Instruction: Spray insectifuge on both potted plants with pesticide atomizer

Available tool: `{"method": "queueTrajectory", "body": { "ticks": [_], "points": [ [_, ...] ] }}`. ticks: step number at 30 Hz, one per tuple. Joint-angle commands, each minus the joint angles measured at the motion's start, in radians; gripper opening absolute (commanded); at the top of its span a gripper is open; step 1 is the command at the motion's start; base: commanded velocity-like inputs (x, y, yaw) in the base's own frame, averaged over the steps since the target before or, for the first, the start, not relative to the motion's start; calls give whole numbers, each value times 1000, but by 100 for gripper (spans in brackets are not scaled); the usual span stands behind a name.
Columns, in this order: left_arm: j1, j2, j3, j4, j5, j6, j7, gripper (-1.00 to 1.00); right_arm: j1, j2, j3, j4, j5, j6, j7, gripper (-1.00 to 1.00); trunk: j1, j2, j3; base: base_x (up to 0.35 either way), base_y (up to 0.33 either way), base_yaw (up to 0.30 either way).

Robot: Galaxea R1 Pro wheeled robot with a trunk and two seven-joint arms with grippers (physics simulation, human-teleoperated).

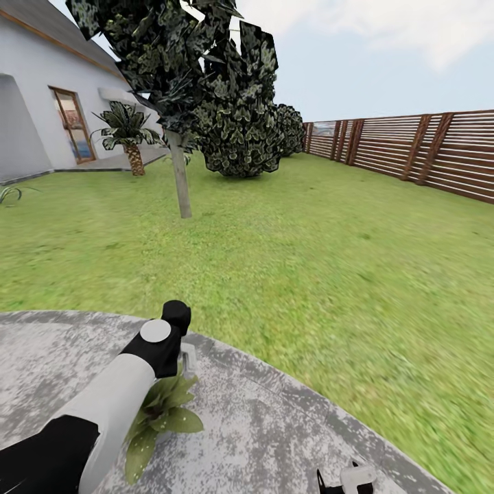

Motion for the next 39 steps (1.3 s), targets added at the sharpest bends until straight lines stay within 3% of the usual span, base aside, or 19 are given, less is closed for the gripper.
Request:
{"method": "queueTrajectory", "body": {
  "ticks": [1,12,39],
  "points": [
    [0,0,-2,-1,-6,10,-7,-100,-1,0,-7,1,11,-3,-4,100,-4,7,2,0,0,0],
    [1,0,0,3,-6,14,-7,-100,-1,0,-7,1,11,-3,-4,100,-46,84,35,0,0,0],
    [47,4,1,28,-3,23,-7,-100,-1,2,-7,1,11,-3,-4,100,-150,273,78,0,0,0]
  ]
}}
